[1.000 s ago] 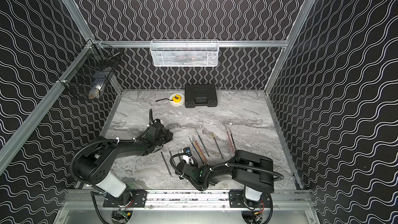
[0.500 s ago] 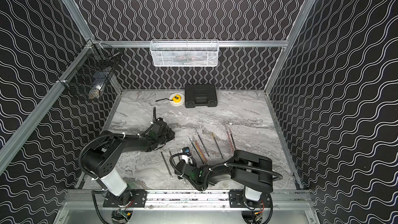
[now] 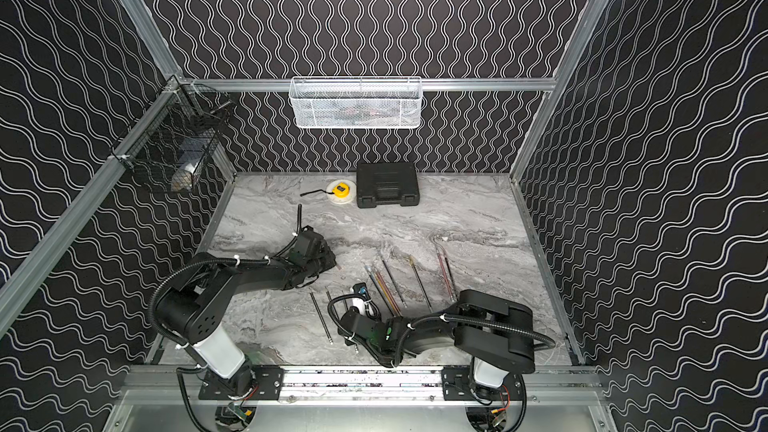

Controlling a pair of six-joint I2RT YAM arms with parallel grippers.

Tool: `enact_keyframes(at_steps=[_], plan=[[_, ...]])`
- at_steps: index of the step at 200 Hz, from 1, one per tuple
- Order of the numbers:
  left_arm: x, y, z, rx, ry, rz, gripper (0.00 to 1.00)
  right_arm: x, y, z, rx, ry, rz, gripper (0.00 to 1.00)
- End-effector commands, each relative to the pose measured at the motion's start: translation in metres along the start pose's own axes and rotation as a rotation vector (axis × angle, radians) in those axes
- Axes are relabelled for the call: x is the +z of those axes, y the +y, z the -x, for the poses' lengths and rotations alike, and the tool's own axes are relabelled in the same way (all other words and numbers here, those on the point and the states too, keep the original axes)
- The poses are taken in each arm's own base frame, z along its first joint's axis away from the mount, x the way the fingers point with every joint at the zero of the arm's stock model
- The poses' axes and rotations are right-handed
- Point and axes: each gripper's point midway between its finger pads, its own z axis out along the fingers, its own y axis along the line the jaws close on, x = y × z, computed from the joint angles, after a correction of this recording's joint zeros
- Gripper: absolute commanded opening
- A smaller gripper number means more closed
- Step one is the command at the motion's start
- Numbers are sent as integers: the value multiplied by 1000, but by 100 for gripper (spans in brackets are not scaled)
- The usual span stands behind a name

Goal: Remove the protective cover of the pencils
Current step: Place the protective sleeve at the center of the board, then pick up the pencil from the center of the board.

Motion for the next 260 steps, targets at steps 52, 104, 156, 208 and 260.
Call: enact_keyframes(at_steps=[52, 104, 156, 208, 260], plan=[[-19, -12, 14, 32, -12, 1, 22, -37, -31, 23, 20, -54, -89, 36], [-42, -28, 15, 35, -34, -65, 23, -49, -62, 10, 1, -10, -185, 35], [-79, -58, 8, 63, -60, -194, 27, -41, -70, -9, -51, 67, -205, 35], [-127, -66, 10, 57, -114, -309, 37, -33, -70, -22, -82, 152, -230, 32], [-166, -62, 14, 43, -181, -365, 57, -22, -75, -31, -68, 186, -247, 31]])
